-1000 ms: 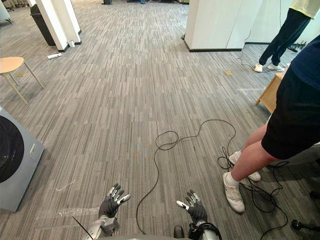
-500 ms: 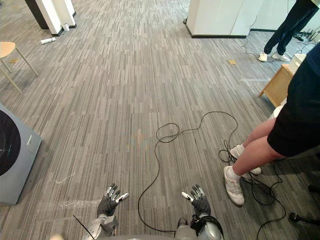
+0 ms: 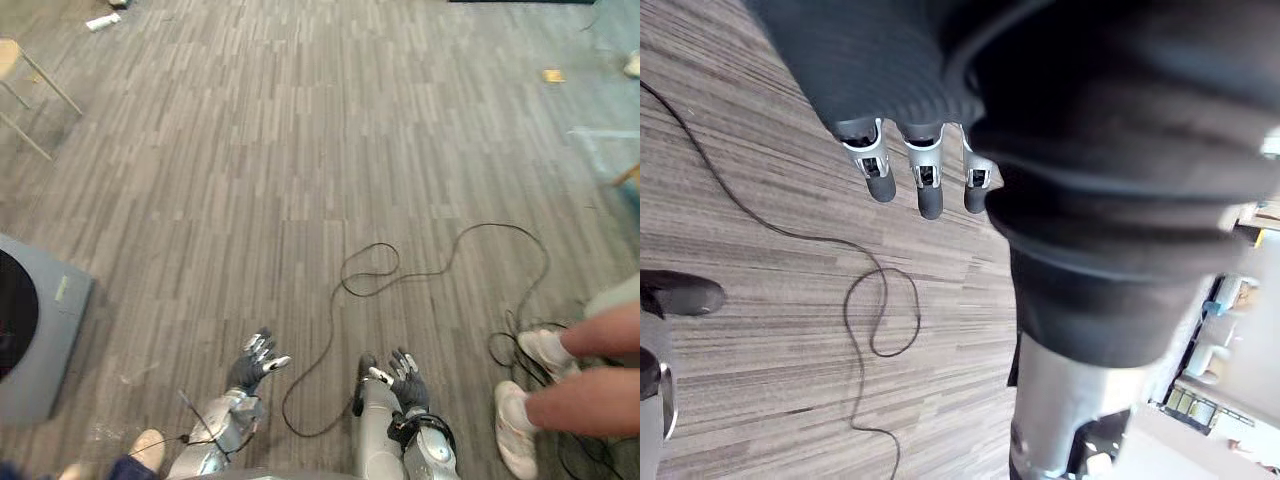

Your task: Organize washtable

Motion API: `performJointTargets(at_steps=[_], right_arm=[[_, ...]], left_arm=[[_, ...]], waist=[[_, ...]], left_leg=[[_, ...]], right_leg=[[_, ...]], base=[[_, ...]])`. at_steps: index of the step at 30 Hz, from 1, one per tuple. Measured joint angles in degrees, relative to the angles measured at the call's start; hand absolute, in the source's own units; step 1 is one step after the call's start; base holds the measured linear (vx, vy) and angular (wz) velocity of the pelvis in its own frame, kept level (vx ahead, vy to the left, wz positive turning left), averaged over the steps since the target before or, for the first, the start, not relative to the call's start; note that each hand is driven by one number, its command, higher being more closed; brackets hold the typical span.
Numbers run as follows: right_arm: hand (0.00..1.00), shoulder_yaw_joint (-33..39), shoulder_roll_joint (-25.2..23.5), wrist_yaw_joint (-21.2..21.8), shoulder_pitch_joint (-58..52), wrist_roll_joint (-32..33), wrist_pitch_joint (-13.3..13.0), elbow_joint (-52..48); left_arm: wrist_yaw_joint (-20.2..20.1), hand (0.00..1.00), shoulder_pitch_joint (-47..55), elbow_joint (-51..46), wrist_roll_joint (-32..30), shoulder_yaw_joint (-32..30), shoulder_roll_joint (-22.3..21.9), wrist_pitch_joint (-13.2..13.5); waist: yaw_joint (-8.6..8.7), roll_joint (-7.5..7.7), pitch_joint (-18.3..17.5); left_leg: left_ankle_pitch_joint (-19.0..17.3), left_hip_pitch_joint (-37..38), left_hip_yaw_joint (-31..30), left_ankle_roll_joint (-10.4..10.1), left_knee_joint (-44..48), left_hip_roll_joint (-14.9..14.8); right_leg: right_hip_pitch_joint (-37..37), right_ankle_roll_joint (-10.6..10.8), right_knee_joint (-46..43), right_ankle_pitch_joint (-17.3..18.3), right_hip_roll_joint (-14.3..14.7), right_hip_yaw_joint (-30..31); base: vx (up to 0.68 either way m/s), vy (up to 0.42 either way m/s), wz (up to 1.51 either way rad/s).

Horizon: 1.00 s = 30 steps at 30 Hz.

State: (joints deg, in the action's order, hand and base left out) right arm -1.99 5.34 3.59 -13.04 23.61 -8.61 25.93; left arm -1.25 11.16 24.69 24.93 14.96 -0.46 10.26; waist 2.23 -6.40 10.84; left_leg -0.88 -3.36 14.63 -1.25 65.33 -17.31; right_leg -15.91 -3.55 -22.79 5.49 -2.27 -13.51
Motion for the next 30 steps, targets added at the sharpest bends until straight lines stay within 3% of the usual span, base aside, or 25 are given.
performJointTargets(at_steps=[2, 4, 5, 7, 8, 9, 10, 11, 12, 13, 15, 16, 17, 18, 19, 20, 22, 23, 25, 26, 28, 30], right_arm=[[0.0, -0.01, -0.44, -0.52, 2.39, 0.0, -0.05, -0.23], [0.0, -0.06, -0.35, -0.97, 2.77, 0.07, -0.38, -0.65], [0.0, -0.11, -0.39, -0.98, 2.94, 0.43, -0.45, -0.65], [0.0, -0.1, -0.23, -0.97, 2.92, 0.67, -0.48, -0.65], [0.0, -0.11, -0.27, -0.97, 2.16, 0.69, -0.44, -0.67], [0.0, -0.12, -0.49, -1.0, 1.89, 0.69, -0.38, -0.59], [0.0, -0.39, -1.34, -0.99, 1.87, 0.67, -0.25, -0.44], [0.0, -0.5, -2.57, -0.87, 2.03, 0.65, -0.2, -0.44], [0.0, -1.0, -2.71, -0.8, 2.19, 0.61, -0.18, -0.43], [0.0, -2.25, -3.01, -0.22, 2.18, 0.39, 0.08, -0.42], [0.0, -3.16, -3.5, 0.36, 1.93, 0.35, 0.09, -0.41], [0.0, -3.15, -3.73, 0.4, 1.94, 0.35, 0.09, -0.39], [0.0, -3.28, -4.13, 0.42, 1.98, 0.41, 0.09, -0.32], [0.0, -3.71, -4.5, 0.52, 2.03, 0.39, 0.14, -0.16], [0.0, -4.03, -4.51, 0.53, 1.93, 0.34, 0.15, -0.15], [0.0, -4.73, -4.13, 0.52, 1.47, 0.03, 0.14, -0.16], [0.0, -4.66, -3.81, 0.64, 0.19, -0.32, 0.11, -0.29], [0.0, -4.53, -3.74, 1.2, 0.17, -0.3, 0.11, -0.43], [0.0, -3.57, -3.72, 1.68, -1.13, -0.31, 0.15, -0.5], [0.0, -2.62, -3.74, 1.59, -1.83, -0.22, 0.2, -0.51], [0.0, -1.77, -3.66, 1.56, -2.3, 0.21, 0.29, -0.52], [0.0, -2.23, -3.03, 1.61, -2.38, 0.08, 0.32, -0.66]], left_arm=[[-0.01, 0.0, 0.14, -0.84, 1.65, -0.89, 0.36, -0.24], [-0.08, 0.0, 1.57, -3.33, 2.48, -1.18, 0.54, -0.35], [-0.12, 0.0, 2.38, -5.0, 2.89, -1.24, 0.95, -0.37], [-0.17, 0.0, 3.16, -6.16, 3.51, -1.55, 0.98, -0.57], [-0.09, 0.0, 4.05, -7.47, 4.3, -2.2, 0.8, -0.93], [-0.03, 0.0, 4.35, -8.07, 4.68, -2.57, 0.97, -0.95], [0.1, 0.0, 5.0, -9.33, 5.42, -3.26, 1.11, -0.95], [0.28, 0.0, 4.43, -10.84, 5.96, -4.51, 1.53, -0.94], [0.25, 0.0, 4.27, -11.83, 6.0, -4.61, 1.49, -0.94], [0.11, 0.0, 4.89, -14.26, 6.15, -5.47, 1.08, -0.92], [0.1, 0.0, 5.92, -15.57, 7.43, -6.12, 0.71, -0.91], [0.12, 0.0, 5.99, -15.55, 7.77, -6.44, 0.7, -0.94], [0.13, 0.0, 5.9, -15.53, 7.97, -6.49, 0.72, -0.93], [0.15, 0.0, 5.61, -15.3, 7.93, -6.61, 1.64, -0.93], [0.19, 0.0, 5.58, -14.95, 7.84, -6.63, 2.17, -0.93], [0.49, 0.0, 5.67, -14.81, 7.46, -6.62, 2.65, -0.87], [0.73, 0.0, 6.28, -14.81, 6.96, -6.46, 2.67, -0.69], [0.71, 0.0, 6.14, -14.47, 6.97, -6.48, 2.88, -0.33], [0.37, 0.0, 4.79, -12.15, 6.94, -6.04, 2.9, -0.3], [0.35, 0.0, 3.81, -10.61, 6.93, -5.5, 2.88, -0.37], [0.34, 0.0, 2.9, -9.1, 6.93, -5.38, 2.71, -0.45], [0.44, 0.0, 2.91, -8.36, 6.81, -4.97, 2.96, -0.38]], waist=[[-0.25, 2.39, 1.48], [-1.23, 3.49, 1.93], [-2.12, 4.2, 1.89], [-2.61, 3.96, 1.71], [-3.12, 3.66, 1.56], [-3.45, 3.8, 1.58], [-3.84, 4.77, 0.81], [-3.17, 6.37, 0.51], [-3.32, 6.48, 0.44], [-4.33, 7.91, -0.2], [-4.6, 10.45, -1.6], [-4.54, 10.73, -1.78], [-4.01, 10.86, -1.84], [-2.97, 10.92, -1.84], [-2.9, 10.81, -1.79], [-2.68, 10.04, -1.72], [-2.12, 7.89, -1.6], [-0.83, 7.23, -1.44], [2.05, 6.79, -1.35], [2.7, 6.75, -1.32], [3.4, 7.25, -1.3], [3.27, 8.39, -1.69]], left_leg=[[-6.16, -7.82, 3.07, 0.75, 0.65, -0.26], [-9.02, -13.79, 3.07, -0.06, -7.45, 0.51], [-9.22, -16.75, 2.75, -0.02, -16.98, 1.68], [-7.25, -19.92, 0.86, -2.38, -35.65, 3.71], [-4.18, -20.47, -1.07, -5.7, -47.86, 4.72], [-0.06, -21.0, -1.86, -5.66, -49.27, 4.79], [4.9, -21.0, -1.73, -3.04, -46.12, 6.06], [-0.34, -23.4, -1.59, 1.22, -40.27, 7.11], [-2.23, -24.19, -1.75, 2.05, -37.59, 7.18], [-6.76, -23.81, 0.3, 4.56, -32.62, 7.84], [-11.5, -20.71, 3.33, 6.29, -30.75, 10.82], [-12.86, -19.23, 3.95, 6.77, -30.75, 11.72], [-15.8, -15.24, 4.59, 6.99, -32.42, 13.52], [-17.29, -11.14, 4.52, 6.83, -34.9, 14.94], [-17.51, -8.25, 4.55, 6.8, -37.19, 15.75], [-17.39, -2.28, 4.72, 6.68, -42.16, 16.61], [-16.94, 5.86, 4.3, 6.11, -49.73, 17.31], [-16.85, 9.7, 3.68, 6.02, -53.28, 17.4], [-16.77, 14.09, 1.14, 5.78, -56.48, 17.29], [-16.79, 15.85, 0.31, 5.38, -56.97, 17.26], [-17.73, 20.69, -1.25, 2.79, -58.51, 17.46], [-19.38, 25.7, -3.83, -0.94, -59.25, 18.29]], right_leg=[[8.81, 0.14, 5.67, 0.91, 0.31, 2.71], [15.5, 0.64, 10.73, 1.45, 0.17, 4.01], [18.85, 2.72, 12.93, 3.24, -0.61, 4.55], [23.06, 5.19, 14.92, 5.9, -1.48, 4.82], [25.96, 6.43, 15.64, 7.87, -2.06, 5.21], [27.14, 6.74, 16.1, 8.89, -2.53, 5.92], [28.72, 7.73, 16.23, 10.67, -3.94, 7.08], [28.34, 7.82, 14.68, 9.75, -5.52, 7.69], [27.65, 8.01, 13.37, 8.85, -6.21, 8.1], [25.79, 8.64, 6.87, 8.11, -8.75, 11.31], [21.42, 8.3, -5.79, 6.18, -12.6, 13.65], [19.79, 8.04, -10.44, 3.64, -13.71, 13.77], [15.97, 8.61, -20.3, -4.54, -15.64, 13.71], [11.79, 8.88, -31.07, -4.28, -15.74, 14.05], [9.45, 8.11, -35.8, -3.02, -15.6, 13.83], [6.15, 5.87, -40.32, -0.31, -14.61, 11.39], [0.79, 4.05, -41.06, 4.5, -12.97, 5.12], [-3.62, 3.45, -38.14, 7.83, -11.35, 2.14], [-10.38, 3.78, -24.33, 8.6, -8.71, -0.15], [-12.19, 4.37, -14.54, 6.22, -8.1, -0.5], [-13.52, 6.19, 8.58, -2.7, -8.24, -2.7], [-14.66, 5.77, 13.46, -3.14, -10.0, -8.49]], base=[[0.67, -0.01, -0.54], [0.7, 0.057, -0.47], [0.62, 0.161, -0.51], [0.64, 0.228, -0.37], [0.53, 0.303, -0.24], [0.77, 0.456, -0.36], [0.63, 0.368, -0.18], [0.63, 0.361, -0.1], [0.64, 0.403, -0.12], [0.64, 0.45, -0.26], [0.68, 0.472, -0.26], [0.61, 0.378, -0.11], [0.59, 0.314, 0.04], [0.58, 0.274, 0.03], [0.56, 0.211, -0.04], [0.55, 0.186, -0.18], [0.56, 0.181, -0.08], [0.7, 0.127, 0.36], [0.71, 0.044, 0.72], [0.51, -0.048, 0.75], [0.66, -0.101, 0.72], [0.97, -0.174, 0.5]])
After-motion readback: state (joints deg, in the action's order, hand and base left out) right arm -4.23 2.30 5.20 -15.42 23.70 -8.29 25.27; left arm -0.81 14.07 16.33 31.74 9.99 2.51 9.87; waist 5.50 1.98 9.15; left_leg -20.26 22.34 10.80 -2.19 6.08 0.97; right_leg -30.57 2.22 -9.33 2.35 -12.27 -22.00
